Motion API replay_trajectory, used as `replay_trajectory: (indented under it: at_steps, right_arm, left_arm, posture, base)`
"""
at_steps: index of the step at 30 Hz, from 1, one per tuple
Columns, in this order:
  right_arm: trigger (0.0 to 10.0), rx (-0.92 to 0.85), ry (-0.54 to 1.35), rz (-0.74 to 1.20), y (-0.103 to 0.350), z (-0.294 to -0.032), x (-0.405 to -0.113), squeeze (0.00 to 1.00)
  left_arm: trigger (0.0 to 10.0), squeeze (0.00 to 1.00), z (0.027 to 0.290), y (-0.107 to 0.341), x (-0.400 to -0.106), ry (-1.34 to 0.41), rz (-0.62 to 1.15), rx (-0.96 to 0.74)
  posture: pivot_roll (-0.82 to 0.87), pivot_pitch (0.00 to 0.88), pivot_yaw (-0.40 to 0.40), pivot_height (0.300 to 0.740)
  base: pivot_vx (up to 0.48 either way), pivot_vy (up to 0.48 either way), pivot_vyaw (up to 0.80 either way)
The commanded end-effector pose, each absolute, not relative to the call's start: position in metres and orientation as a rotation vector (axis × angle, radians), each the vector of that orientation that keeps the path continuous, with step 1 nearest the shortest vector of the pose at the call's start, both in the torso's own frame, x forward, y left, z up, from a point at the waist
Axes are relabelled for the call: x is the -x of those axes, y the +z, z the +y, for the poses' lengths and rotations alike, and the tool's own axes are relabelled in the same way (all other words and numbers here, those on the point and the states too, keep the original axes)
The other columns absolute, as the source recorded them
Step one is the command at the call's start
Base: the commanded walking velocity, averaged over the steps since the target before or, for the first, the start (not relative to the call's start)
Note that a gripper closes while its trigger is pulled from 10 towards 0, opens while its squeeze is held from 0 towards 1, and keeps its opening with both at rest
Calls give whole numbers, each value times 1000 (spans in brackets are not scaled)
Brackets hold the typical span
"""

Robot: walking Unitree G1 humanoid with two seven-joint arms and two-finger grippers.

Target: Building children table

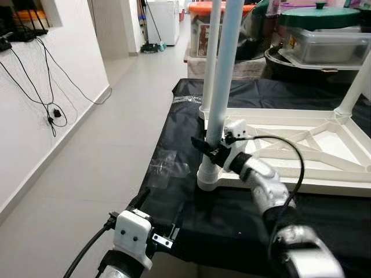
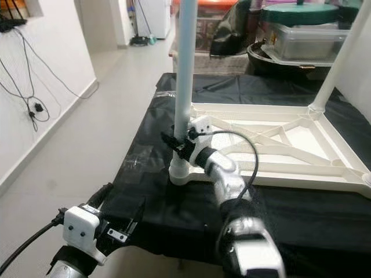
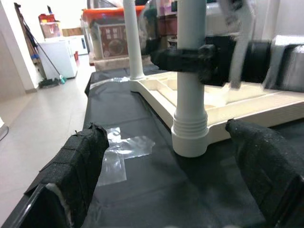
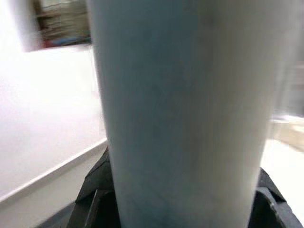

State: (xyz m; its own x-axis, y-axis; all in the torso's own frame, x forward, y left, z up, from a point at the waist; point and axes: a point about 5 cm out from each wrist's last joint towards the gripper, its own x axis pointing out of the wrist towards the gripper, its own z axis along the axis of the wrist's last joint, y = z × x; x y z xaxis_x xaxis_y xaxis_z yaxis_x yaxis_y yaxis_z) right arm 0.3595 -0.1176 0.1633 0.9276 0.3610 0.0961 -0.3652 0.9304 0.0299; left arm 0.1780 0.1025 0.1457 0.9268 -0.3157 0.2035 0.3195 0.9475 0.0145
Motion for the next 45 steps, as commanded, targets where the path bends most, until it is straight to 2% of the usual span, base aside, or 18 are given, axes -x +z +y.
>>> replay_trajectory:
  at_steps: [1, 3, 4, 6, 14, 15, 16, 25, 26, 31, 32, 35, 37, 38, 39, 43, 45]
  right_arm:
    - [0, -47, 187, -34, 153, -137, -357, 0]
    - [0, -66, -66, -19, 153, -137, -340, 0]
    - [0, -66, -66, -19, 153, -137, -340, 0]
    - [0, -94, -216, 11, 150, -134, -327, 0]
    - [0, -144, -264, 38, 150, -115, -330, 0]
    - [902, -139, -269, 35, 153, -113, -329, 0]
    - [9882, -148, -247, 36, 155, -111, -330, 0]
    - [10000, -127, -108, 31, 159, -105, -331, 0]
    - [10000, -122, -91, 29, 158, -105, -330, 1000]
    - [10000, -86, -13, 10, 154, -118, -338, 1000]
    - [10000, -88, 35, 3, 154, -121, -342, 0]
    - [10000, -81, 115, -1, 155, -125, -347, 0]
    - [10000, -140, 263, 6, 158, -127, -353, 0]
    - [10000, -140, 263, 6, 158, -127, -353, 0]
    - [10000, -198, 423, 32, 158, -123, -356, 0]
    - [10000, -191, 562, 40, 163, -122, -359, 0]
    - [10000, -186, 727, 47, 172, -124, -364, 0]
  left_arm:
    - [10000, 0, 103, 144, -178, -325, -193, 18]
    - [10000, 0, 102, 145, -179, -324, -193, 21]
    - [10000, 0, 102, 145, -179, -324, -193, 21]
    - [10000, 0, 101, 145, -180, -320, -196, 22]
    - [10000, 0, 97, 146, -182, -319, -197, 30]
    - [10000, 0, 95, 146, -183, -320, -196, 31]
    - [10000, 0, 94, 145, -183, -320, -195, 33]
    - [10000, 0, 96, 144, -183, -312, -183, 39]
    - [10000, 0, 96, 144, -183, -313, -182, 38]
    - [10000, 0, 97, 143, -184, -307, -176, 35]
    - [10000, 0, 97, 142, -184, -306, -174, 35]
    - [10000, 0, 98, 142, -184, -306, -171, 35]
    - [10000, 0, 98, 142, -185, -310, -172, 32]
    - [10000, 0, 98, 142, -185, -310, -172, 32]
    - [10000, 0, 98, 143, -186, -311, -172, 30]
    - [10000, 0, 99, 142, -186, -308, -171, 28]
    - [10000, 0, 99, 142, -186, -307, -170, 28]
  posture:
    - [102, 18, 20, 740]
    - [102, 19, 19, 740]
    - [102, 19, 19, 740]
    - [107, 14, 16, 740]
    - [96, 19, 5, 740]
    - [91, 21, 0, 740]
    - [75, 25, -10, 740]
    - [68, 27, 2, 740]
    - [68, 27, 2, 740]
    - [75, 26, 6, 740]
    - [79, 25, 9, 740]
    - [87, 24, 19, 740]
    - [92, 16, 18, 740]
    - [92, 16, 18, 740]
    - [105, 19, 21, 740]
    - [105, 12, 14, 740]
    - [111, 5, 7, 740]
  base:
    - [0, 0, 0]
    - [0, 0, 0]
    - [0, 0, 0]
    - [0, 0, 0]
    - [0, 0, 0]
    - [0, 0, 0]
    - [0, 0, 0]
    - [0, 0, 0]
    - [0, 0, 0]
    - [0, 0, 0]
    - [0, 0, 0]
    - [0, 0, 0]
    - [0, 0, 0]
    - [0, 0, 0]
    - [0, 0, 0]
    - [0, 0, 0]
    - [0, 0, 0]
